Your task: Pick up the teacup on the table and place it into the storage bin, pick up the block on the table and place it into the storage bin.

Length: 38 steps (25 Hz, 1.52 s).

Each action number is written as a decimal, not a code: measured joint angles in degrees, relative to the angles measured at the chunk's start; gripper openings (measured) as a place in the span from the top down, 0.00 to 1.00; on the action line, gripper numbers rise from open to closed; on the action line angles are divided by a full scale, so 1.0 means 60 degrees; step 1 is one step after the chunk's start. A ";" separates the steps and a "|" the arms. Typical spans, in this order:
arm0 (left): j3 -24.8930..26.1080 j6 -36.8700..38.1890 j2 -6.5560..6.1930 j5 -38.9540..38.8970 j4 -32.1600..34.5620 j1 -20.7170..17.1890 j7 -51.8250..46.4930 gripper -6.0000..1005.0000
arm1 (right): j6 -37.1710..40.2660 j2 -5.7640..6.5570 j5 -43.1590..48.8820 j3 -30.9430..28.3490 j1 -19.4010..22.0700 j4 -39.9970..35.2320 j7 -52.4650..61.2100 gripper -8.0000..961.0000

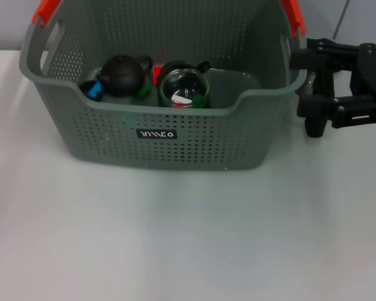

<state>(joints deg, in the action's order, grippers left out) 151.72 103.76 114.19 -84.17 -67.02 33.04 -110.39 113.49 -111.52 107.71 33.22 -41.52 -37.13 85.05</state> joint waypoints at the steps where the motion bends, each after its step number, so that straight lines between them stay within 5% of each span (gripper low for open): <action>1: -0.0002 0.0393 0.0026 -0.0123 0.0148 -0.0160 0.0248 0.12 | 0.0000 0.0000 0.0000 0.0000 0.0000 0.0000 0.0000 0.02; 3: -0.0065 0.0905 0.0140 -0.0166 0.0211 -0.0402 0.0581 0.05 | -0.0004 0.0019 0.0021 0.0148 -0.0071 -0.0002 -0.0027 0.02; 9: -0.1257 0.1452 0.0305 0.0465 0.0422 -0.1405 0.1913 0.05 | -0.0341 -0.0060 0.0153 0.1181 -0.0208 -0.0010 -0.0163 0.02; 22: -0.1474 0.0977 0.0247 0.2480 0.3041 -0.1996 0.4419 0.05 | -0.2326 -0.1253 0.1039 0.2972 -0.0203 0.0134 -0.0940 0.02; 38: -0.1616 0.0628 0.0463 0.3653 0.3173 -0.1803 0.4742 0.05 | -0.2897 -0.1175 0.1688 0.3107 -0.0161 0.0511 -0.0365 0.02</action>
<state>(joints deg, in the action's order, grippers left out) 142.03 107.53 116.97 -62.25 -47.99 22.23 -81.94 96.11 -118.57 117.84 51.86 -42.49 -34.06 82.86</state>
